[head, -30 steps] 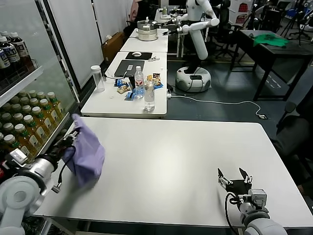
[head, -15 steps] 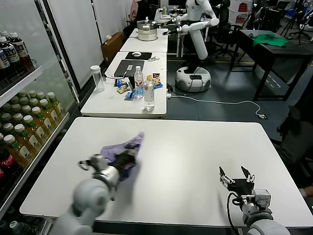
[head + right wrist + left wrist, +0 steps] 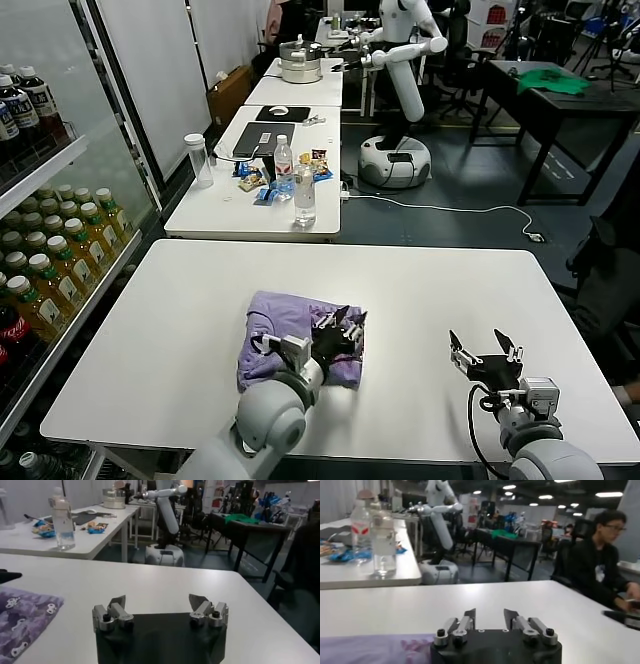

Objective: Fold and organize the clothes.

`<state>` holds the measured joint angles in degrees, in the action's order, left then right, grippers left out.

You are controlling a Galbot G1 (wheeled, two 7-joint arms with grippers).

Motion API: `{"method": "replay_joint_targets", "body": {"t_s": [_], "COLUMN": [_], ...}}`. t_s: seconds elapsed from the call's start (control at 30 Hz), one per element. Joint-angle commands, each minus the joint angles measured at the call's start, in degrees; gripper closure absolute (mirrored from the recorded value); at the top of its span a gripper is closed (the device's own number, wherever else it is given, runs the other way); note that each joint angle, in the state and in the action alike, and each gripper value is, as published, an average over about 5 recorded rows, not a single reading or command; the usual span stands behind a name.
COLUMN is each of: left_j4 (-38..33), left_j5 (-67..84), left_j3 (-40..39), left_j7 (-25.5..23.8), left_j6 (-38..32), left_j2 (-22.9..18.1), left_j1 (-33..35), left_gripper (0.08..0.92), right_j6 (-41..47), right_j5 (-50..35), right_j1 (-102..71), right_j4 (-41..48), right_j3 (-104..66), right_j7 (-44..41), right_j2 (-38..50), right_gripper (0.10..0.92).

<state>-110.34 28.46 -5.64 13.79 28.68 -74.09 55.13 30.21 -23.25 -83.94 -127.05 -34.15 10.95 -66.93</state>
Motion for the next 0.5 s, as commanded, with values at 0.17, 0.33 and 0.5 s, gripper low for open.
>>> {"method": "replay_joint_targets", "body": {"t_s": [0.17,0.33,0.5], "left_j4": [-13.34,-13.77,-13.03], "left_j5": [-4.63,-4.83,-3.68], "left_j3": [15.42,26.60,34.00], "left_j7": [3.07,5.26,5.84], "left_j6": [-6.39,-8.06,-8.94], "left_j2": [3.46,7.37,8.21], "left_j1": [14.54,20.87,24.81], "left_gripper": [0.364,0.231,0.180], "right_j6": [0.02,0.28,0.35], "right_j5": [1.13,3.18,4.03], "right_j1": [9.06,15.09,19.86], "right_j4": [5.30,12.05,20.08], "right_j3": [14.69,22.84,27.73], "right_j7": [1.50,2.87,4.27], "right_j2": [-3.84,-8.54,-13.20], "right_gripper": [0.203,0.203,0.203]}}
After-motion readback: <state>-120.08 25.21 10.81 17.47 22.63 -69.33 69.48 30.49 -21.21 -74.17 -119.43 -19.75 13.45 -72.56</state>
